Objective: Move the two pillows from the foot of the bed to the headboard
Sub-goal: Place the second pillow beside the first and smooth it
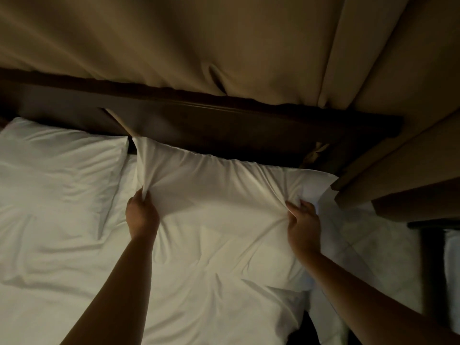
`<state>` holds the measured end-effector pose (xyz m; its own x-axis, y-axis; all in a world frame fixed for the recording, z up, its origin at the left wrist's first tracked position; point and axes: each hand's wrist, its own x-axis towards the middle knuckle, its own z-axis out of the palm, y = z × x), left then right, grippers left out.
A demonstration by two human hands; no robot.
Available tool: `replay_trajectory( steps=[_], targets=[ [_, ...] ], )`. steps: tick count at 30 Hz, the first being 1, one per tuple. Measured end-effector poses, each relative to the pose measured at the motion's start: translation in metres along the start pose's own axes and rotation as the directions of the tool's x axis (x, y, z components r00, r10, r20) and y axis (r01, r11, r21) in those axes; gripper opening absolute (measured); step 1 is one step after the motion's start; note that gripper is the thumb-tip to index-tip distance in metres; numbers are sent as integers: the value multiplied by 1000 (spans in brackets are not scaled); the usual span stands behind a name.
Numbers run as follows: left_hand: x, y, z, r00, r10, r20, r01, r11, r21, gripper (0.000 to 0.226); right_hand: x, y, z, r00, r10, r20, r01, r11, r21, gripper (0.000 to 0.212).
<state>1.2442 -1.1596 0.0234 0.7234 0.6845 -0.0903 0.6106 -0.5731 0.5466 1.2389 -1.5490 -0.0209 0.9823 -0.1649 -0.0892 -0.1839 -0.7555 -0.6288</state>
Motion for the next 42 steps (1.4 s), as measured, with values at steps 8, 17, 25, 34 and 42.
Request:
replay_trajectory(
  steps=[8,17,25,34,42],
  targets=[
    [48,-11,29,996,73,53,-73,997,10,41,21,-1,28,1000,14,-11,-15,999,-52,27],
    [80,-51,70,986,42,160,-59,993,102,52,34,45,54,990,44,136,-8,967,-255,34],
    [38,-60,106,986,56,155,-98,956,276,72,38,44,54,971,149,189,-23,838,-544,52],
    [41,-69,134,965,27,260,-95,963,253,66,90,37,84,966,110,235,1,905,-426,61],
    [62,-90,146,956,23,292,-87,974,210,67,111,73,100,946,128,299,-10,930,-368,62]
  ],
)
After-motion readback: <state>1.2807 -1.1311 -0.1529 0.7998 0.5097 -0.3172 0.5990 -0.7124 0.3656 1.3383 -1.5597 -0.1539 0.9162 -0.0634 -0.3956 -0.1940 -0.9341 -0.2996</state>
